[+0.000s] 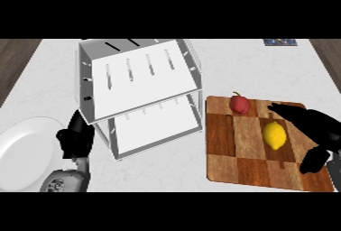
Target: Pick the lemon from the cutting board and place it in the tiered basket
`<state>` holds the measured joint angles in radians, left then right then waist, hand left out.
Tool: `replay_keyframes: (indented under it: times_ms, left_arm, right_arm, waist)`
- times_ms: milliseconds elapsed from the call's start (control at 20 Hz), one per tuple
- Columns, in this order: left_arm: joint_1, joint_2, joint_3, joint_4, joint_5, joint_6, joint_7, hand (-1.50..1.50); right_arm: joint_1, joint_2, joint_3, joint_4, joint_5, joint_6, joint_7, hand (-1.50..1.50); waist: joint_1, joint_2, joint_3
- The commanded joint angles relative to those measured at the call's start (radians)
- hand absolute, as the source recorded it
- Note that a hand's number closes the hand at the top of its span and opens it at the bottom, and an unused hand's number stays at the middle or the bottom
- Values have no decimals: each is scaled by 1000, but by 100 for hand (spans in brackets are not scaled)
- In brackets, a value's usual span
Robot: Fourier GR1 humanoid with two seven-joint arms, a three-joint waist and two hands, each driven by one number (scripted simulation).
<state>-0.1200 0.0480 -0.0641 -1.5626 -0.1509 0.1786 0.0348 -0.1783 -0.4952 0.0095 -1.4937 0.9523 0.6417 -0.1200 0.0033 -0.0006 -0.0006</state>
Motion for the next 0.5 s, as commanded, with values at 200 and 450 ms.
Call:
replay_keyframes:
  times_ms: [200, 450]
  left_arm:
    - [-80, -5, 30, 86, 2, -17, -26, 0]
    - [-66, 1, 7, -89, -17, -7, 125, 0]
  right_arm:
    - [-18, 59, 4, 111, 61, -92, -34, -150]
    - [-26, 59, -10, 133, 63, -75, -41, -150]
  waist:
    - [-4, 1, 1]
    - [-2, 0, 1]
